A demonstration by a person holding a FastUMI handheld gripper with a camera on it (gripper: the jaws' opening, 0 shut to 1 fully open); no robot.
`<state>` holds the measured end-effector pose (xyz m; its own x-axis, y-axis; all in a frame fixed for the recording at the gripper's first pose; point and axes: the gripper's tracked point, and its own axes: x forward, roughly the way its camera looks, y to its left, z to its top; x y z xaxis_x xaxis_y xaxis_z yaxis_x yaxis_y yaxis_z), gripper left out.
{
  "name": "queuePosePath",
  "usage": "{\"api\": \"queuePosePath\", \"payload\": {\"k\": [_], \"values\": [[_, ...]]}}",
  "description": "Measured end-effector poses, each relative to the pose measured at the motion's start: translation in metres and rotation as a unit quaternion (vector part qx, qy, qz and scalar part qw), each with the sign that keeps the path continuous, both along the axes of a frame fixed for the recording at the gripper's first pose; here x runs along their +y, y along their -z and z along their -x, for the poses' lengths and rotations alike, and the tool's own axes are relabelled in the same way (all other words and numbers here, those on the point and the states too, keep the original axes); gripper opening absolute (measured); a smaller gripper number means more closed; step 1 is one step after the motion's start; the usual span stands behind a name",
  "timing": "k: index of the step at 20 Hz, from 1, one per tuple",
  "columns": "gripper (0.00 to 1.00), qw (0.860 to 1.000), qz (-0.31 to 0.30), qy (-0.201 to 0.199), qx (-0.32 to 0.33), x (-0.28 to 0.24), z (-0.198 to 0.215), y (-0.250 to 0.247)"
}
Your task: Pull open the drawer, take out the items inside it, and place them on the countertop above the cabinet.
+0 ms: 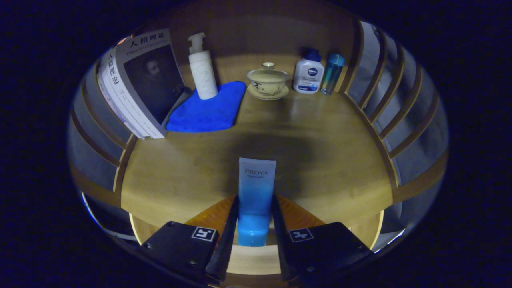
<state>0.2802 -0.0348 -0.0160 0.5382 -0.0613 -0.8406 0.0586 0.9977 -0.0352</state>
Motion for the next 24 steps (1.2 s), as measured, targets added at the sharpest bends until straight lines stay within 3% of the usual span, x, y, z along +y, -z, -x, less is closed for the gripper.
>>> {"api": "queuePosePath", "payload": {"k": [4, 7, 13, 18, 22, 24], "values": [[0.56, 0.999, -0.007, 0.007, -0.037, 0.002, 0.008, -0.01], [0.65, 0.996, -0.007, -0.003, -0.088, 0.006, 0.02, -0.028], [0.84, 0.982, -0.063, -0.03, -0.177, 0.019, 0.087, -0.046], [0.8, 0.95, -0.055, -0.056, -0.301, 0.007, 0.152, -0.054], [0.99, 0.919, -0.058, -0.051, -0.387, -0.005, 0.21, -0.057], [0.98, 0.911, -0.068, -0.053, -0.404, -0.005, 0.236, -0.05]]}}
